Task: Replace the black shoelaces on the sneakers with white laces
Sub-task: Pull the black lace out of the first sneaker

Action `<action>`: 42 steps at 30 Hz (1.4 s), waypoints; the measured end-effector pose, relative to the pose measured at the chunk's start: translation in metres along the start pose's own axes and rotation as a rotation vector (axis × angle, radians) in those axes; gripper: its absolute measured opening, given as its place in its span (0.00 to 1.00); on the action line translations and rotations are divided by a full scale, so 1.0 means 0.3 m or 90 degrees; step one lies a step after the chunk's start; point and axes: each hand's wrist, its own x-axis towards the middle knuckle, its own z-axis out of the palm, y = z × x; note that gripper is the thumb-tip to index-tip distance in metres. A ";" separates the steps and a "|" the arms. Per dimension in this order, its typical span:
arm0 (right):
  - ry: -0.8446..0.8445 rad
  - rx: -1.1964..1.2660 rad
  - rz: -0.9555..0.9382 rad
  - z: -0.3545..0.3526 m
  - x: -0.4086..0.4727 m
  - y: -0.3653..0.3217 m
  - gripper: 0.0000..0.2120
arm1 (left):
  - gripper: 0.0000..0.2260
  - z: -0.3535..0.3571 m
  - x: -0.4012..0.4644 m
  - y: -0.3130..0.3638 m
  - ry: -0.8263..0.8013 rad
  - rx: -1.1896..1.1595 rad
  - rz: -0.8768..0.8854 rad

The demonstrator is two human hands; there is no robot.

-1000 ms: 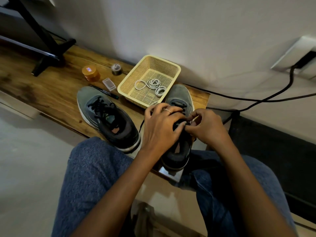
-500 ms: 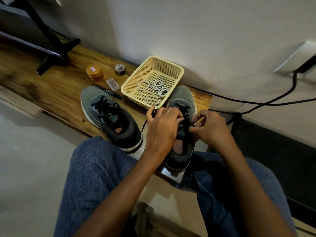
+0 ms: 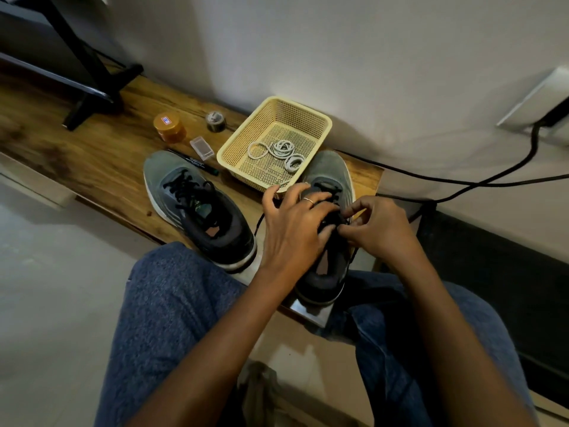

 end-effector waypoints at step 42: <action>0.014 0.017 0.014 0.006 0.001 -0.001 0.07 | 0.07 0.006 -0.012 -0.002 0.062 0.019 0.003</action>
